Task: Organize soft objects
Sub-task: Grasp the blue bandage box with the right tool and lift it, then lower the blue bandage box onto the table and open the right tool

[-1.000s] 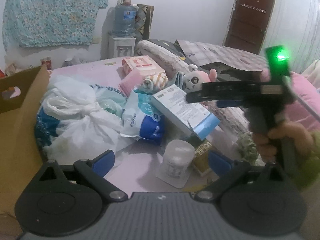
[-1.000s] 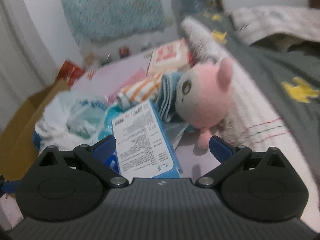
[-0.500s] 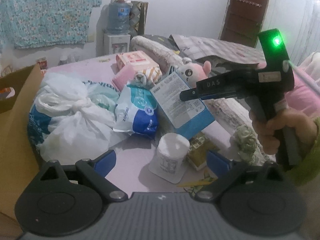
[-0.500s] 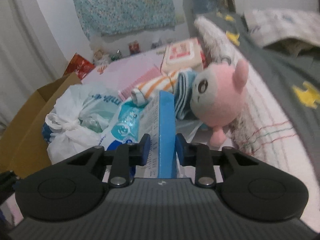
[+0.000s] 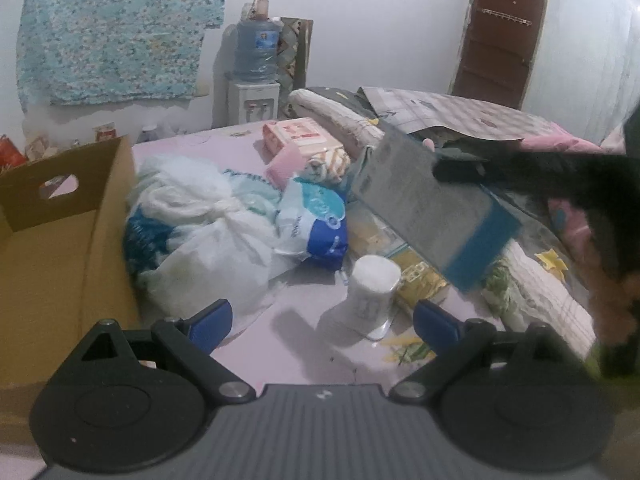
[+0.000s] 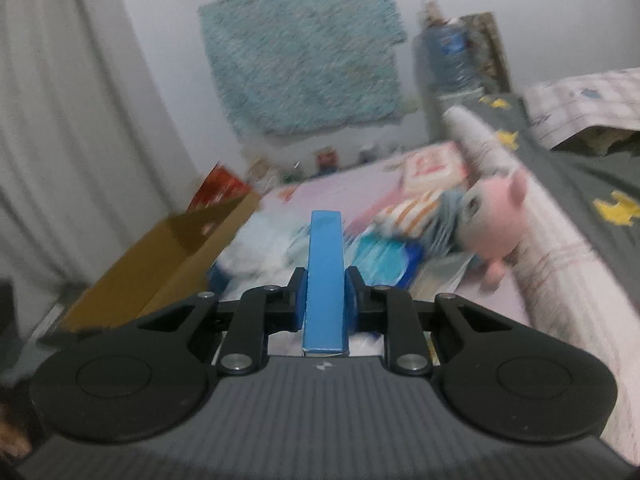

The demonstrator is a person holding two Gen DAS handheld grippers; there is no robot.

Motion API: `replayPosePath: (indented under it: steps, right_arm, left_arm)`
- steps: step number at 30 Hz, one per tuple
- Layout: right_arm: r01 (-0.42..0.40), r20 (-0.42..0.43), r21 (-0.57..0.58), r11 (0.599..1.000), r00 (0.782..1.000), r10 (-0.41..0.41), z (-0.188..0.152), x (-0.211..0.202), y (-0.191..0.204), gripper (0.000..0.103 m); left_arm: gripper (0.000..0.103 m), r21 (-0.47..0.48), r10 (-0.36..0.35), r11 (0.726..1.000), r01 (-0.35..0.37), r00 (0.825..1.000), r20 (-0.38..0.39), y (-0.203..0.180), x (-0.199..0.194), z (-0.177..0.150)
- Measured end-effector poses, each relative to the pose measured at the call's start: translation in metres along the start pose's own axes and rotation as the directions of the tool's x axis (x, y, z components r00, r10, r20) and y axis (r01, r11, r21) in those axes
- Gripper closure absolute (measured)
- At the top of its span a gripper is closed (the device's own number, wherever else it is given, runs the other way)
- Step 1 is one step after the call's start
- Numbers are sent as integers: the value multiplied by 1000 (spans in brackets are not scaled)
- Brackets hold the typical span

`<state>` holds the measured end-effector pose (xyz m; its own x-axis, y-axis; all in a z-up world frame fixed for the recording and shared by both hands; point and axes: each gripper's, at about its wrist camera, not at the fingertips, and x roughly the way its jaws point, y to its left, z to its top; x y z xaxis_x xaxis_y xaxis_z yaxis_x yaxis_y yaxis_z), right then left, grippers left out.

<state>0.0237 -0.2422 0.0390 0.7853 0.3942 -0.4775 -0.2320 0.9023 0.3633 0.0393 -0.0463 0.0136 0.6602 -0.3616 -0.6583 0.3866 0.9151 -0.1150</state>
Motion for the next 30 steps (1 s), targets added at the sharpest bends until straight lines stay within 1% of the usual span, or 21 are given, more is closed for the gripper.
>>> replayPosePath:
  steps: [3,5,6,8,9,11,13,15,16,17,19,20,21,22,25,28,30]
  right_arm:
    - [-11,-86,-64,998,996,5,-17,6,18,84]
    - [-1,-151,-129,992,988,-19,-30,15,31,84]
    - [10,-189,-167,986,981,-42,-36,21,37,84]
    - [32,-235,-251,968,967,-93,-48,31,51,84]
    - [50,-248,-304,951,960,-130,-54,37,59,84]
    - [88,-249,-415,906,947,-205,-67,44,76,84]
    - [119,-226,-538,835,933,-279,-81,52,95,84]
    - [120,-214,-604,788,928,-306,-91,57,108,80]
    - [103,-222,-615,782,929,-296,-94,57,115,77]
    - [83,-233,-615,784,931,-281,-95,58,118,75]
    - [52,-247,-604,795,936,-250,-97,56,124,66]
    - [36,-251,-595,803,941,-228,-97,54,125,64]
    - [15,-260,-576,817,944,-201,-97,53,125,59]
    - [-4,-273,-551,834,946,-175,-97,52,124,57]
    - [-38,-309,-476,879,943,-127,-99,51,118,55]
    - [-62,-313,-387,920,947,-68,-100,43,108,50]
    - [-75,-309,-310,948,951,-26,-99,33,95,50]
  left_arm:
    - [5,-23,13,1000,-13,1000,-6,8,-8,-8]
    - [5,-39,20,999,-20,1000,-18,12,-10,-13]
    - [6,-46,22,999,-23,1000,-22,14,-11,-16]
    - [10,-69,30,997,-32,999,-37,17,-11,-21]
    - [12,-82,37,996,-41,998,-49,19,-11,-22]
    - [16,-113,52,992,-59,996,-66,25,-10,-27]
    - [21,-152,49,987,-60,996,-80,32,-11,-32]
    - [22,-191,35,980,-52,995,-88,40,-11,-36]
    - [22,-203,35,978,-52,996,-87,44,-12,-37]
    - [22,-206,38,977,-55,996,-85,46,-14,-39]
    - [22,-212,48,975,-64,996,-79,51,-17,-42]
    - [22,-220,48,973,-64,996,-77,54,-18,-43]
    - [22,-228,45,972,-61,996,-75,56,-19,-44]
    - [22,-235,43,970,-59,996,-74,58,-19,-45]
    - [22,-248,34,967,-52,997,-73,63,-19,-46]
    - [22,-264,12,964,-31,997,-74,65,-18,-48]
    - [22,-274,-13,962,-9,997,-78,65,-16,-49]
